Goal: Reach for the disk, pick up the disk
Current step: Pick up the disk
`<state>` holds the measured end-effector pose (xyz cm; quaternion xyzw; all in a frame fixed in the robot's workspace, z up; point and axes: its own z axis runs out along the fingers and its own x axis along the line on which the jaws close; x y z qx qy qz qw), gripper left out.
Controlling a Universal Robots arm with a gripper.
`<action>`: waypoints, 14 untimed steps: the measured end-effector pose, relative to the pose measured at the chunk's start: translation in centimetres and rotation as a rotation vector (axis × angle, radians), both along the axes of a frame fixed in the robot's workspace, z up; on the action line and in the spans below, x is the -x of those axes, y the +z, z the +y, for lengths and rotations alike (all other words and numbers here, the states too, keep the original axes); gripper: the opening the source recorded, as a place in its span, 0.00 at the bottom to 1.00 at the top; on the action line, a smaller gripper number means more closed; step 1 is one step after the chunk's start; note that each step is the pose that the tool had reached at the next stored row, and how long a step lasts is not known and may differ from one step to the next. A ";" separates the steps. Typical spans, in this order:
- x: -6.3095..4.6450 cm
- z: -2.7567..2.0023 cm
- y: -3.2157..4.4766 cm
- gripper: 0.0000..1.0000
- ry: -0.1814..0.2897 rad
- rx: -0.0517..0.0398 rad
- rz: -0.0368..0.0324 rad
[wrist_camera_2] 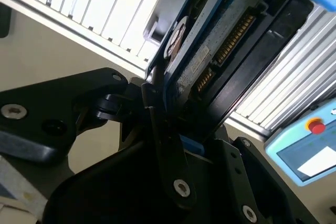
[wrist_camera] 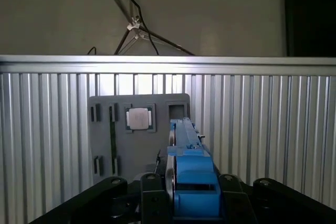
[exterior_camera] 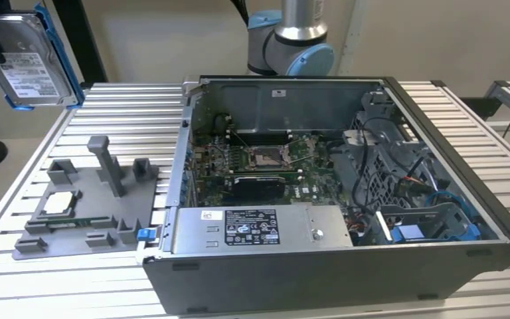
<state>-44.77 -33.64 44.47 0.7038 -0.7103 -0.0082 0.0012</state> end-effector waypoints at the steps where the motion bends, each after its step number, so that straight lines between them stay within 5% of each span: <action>1: 0.0 0.00 0.12 0.00 0.000 0.0000 -0.0001; 14: 0.0 0.00 1.45 0.00 0.000 0.0000 -0.0002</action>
